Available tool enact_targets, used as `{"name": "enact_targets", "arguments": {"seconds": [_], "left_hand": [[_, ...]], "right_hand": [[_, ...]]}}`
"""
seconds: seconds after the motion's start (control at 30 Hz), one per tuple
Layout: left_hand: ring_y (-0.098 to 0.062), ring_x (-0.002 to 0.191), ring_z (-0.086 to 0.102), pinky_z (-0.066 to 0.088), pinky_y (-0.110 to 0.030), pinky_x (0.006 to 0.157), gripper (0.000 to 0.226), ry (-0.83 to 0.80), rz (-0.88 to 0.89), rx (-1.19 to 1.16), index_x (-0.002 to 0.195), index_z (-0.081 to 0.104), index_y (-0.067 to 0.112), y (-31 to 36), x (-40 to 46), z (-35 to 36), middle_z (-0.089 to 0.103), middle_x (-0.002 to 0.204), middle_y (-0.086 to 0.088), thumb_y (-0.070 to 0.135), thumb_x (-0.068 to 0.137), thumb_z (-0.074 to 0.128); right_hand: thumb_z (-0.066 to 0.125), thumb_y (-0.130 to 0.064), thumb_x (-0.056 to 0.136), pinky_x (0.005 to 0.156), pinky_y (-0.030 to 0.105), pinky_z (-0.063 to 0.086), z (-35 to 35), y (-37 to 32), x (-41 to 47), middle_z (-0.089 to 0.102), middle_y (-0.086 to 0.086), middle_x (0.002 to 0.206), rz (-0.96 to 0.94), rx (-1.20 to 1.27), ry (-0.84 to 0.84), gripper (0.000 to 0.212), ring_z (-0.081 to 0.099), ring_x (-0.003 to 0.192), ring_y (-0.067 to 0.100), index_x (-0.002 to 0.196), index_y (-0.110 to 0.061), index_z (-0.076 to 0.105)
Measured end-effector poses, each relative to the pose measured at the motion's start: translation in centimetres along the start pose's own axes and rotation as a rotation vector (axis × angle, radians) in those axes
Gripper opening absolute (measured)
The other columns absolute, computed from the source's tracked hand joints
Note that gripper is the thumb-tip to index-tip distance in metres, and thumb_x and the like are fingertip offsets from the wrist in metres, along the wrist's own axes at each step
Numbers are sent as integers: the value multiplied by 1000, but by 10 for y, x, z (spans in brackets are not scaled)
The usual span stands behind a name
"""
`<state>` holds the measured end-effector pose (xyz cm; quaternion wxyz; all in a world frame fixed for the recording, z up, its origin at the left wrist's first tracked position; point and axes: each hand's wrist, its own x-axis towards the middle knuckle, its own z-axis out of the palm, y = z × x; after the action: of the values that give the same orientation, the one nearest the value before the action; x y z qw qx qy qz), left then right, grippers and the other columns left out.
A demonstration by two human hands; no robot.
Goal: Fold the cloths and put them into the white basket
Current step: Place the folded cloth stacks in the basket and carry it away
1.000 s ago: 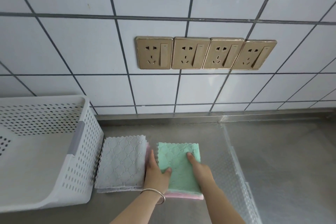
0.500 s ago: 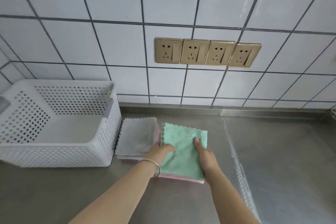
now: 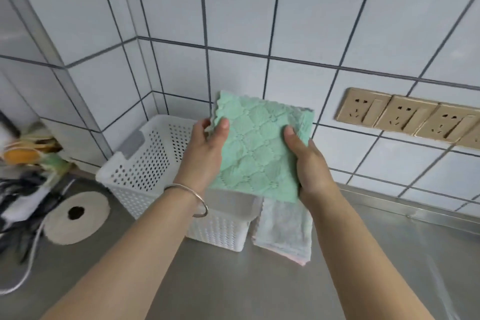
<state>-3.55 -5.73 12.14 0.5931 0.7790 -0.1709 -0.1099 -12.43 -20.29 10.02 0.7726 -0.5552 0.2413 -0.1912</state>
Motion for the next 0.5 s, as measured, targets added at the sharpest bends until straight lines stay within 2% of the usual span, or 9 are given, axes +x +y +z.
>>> {"name": "enact_targets", "arguments": {"seconds": [0.07,0.1,0.17,0.23,0.27,0.33,0.43,0.47,0.5], "left_hand": [[-15,98,51,42,-28,78,49,1,10,42,131,37,23,-14,33,-37,52,110,7,52,92,35],[-18,96,53,46,-31,82,46,-17,-20,84,131,38,23,-28,51,-50,54,108,5,50,93,35],[-23,98,57,48,-43,93,43,-80,-139,169,129,40,20,-58,90,-76,58,109,-2,46,94,39],[-31,109,57,45,-47,99,50,-143,-288,243,133,40,15,-89,128,-92,58,118,-9,42,91,45],[-33,116,53,42,-45,102,53,-190,-360,305,135,40,11,-104,147,-97,56,123,-13,38,90,46],[-32,123,48,39,-36,103,45,-299,-479,546,138,37,3,-130,177,-98,49,134,-19,22,98,38],[-23,98,55,45,-17,73,40,-429,-558,758,137,37,-4,-156,191,-88,56,120,-22,10,100,29],[-21,102,54,44,-14,79,40,-474,-554,789,137,35,-6,-166,197,-83,53,127,-22,5,100,27],[-24,116,50,41,-18,95,39,-451,-585,808,136,34,-8,-173,202,-82,46,137,-22,0,99,24]], "right_hand": [[68,-46,75,88,47,54,43,13,30,69,7,114,74,15,-27,56,69,99,26,122,-18,55],[68,-46,76,90,47,53,60,25,44,69,6,113,121,4,-15,54,68,99,26,121,-17,56],[67,-42,81,96,46,50,91,51,73,71,3,105,249,-39,12,39,67,98,24,111,-17,61],[64,-39,85,98,44,47,117,78,101,69,1,95,418,-68,25,25,64,96,23,98,-17,62],[62,-37,87,96,43,47,127,91,114,67,1,92,507,-85,34,24,62,95,24,98,-15,61],[58,-33,91,94,44,47,142,118,141,63,5,96,626,-159,45,30,59,103,27,110,-11,57],[51,-34,95,99,53,44,150,156,171,58,13,121,758,-318,62,43,56,116,32,126,-5,48],[49,-32,95,99,56,43,153,167,177,56,15,125,804,-325,71,42,55,117,32,127,-5,46],[49,-30,96,99,57,42,156,176,182,55,15,127,842,-295,85,38,55,117,32,125,-7,46]]}}
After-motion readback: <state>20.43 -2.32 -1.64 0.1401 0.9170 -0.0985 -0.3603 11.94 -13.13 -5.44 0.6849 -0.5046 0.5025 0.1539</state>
